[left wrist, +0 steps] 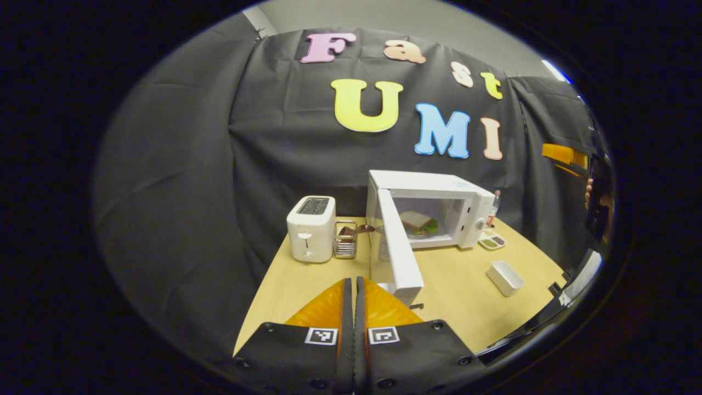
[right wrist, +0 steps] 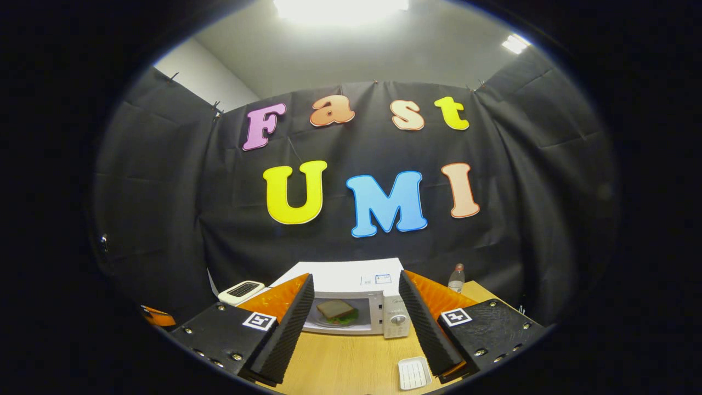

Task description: Open the microwave oven with the left hand, put the food in, and close the microwave oven.

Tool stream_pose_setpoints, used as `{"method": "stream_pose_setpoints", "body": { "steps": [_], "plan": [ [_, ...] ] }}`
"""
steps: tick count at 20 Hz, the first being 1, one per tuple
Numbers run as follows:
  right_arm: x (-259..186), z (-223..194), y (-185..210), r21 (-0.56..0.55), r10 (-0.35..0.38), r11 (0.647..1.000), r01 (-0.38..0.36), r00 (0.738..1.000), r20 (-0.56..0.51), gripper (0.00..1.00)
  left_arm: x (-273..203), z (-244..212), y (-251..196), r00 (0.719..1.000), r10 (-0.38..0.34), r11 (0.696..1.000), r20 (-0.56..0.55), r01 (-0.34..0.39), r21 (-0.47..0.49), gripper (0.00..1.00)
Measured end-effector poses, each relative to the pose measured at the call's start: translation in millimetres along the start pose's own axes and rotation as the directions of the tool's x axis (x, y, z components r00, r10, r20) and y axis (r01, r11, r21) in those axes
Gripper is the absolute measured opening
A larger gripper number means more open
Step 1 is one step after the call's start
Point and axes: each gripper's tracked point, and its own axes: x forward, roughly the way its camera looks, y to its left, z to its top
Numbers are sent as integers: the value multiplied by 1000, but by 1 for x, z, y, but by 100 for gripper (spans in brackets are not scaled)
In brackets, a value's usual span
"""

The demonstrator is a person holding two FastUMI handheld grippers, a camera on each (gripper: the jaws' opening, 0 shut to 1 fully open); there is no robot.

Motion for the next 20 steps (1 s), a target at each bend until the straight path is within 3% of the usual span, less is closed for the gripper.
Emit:
{"method": "stream_pose_setpoints", "body": {
  "steps": [10, 20],
  "plan": [
    [12, 6, -35, 4, -3, 1000, 3, 1000, 14, 94, 27, -19, -37, 997, -53, 999, -59, 53, -14, 7],
    [51, 16, -99, 10, 42, 999, -42, 999, 25, 94, 39, -16, -134, 993, -61, 998, -96, 61, -8, 8]
  ]
}}
